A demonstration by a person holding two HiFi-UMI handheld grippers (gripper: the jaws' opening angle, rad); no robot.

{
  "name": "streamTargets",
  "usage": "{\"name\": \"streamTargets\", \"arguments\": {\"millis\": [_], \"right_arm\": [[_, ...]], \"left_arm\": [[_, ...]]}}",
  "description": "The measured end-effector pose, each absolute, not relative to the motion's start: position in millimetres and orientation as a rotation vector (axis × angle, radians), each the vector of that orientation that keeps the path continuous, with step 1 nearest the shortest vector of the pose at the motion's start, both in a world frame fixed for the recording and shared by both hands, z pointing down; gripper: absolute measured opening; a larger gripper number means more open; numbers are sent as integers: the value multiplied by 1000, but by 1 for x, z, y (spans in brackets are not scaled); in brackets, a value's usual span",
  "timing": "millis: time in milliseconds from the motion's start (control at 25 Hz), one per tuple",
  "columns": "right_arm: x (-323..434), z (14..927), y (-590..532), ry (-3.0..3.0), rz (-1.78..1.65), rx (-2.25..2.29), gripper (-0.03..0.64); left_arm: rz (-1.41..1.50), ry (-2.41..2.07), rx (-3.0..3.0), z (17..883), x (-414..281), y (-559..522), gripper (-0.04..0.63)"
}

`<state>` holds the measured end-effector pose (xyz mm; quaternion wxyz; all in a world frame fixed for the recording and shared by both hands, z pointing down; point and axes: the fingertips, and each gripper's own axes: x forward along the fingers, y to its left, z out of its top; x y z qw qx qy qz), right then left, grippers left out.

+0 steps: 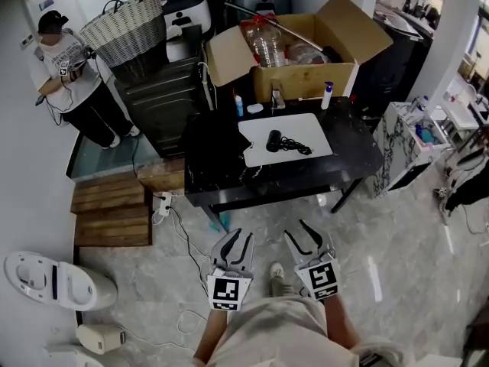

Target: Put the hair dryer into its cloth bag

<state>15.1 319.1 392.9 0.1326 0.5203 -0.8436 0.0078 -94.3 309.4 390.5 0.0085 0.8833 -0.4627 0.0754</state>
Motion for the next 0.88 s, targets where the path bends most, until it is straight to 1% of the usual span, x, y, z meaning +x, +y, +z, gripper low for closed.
{"name": "streamTargets", "arguments": {"millis": [880], "right_arm": [[84,400,174,-2525,46,1388,181]], "left_arm": [[324,-1550,2691,392,-23,175,106]]}}
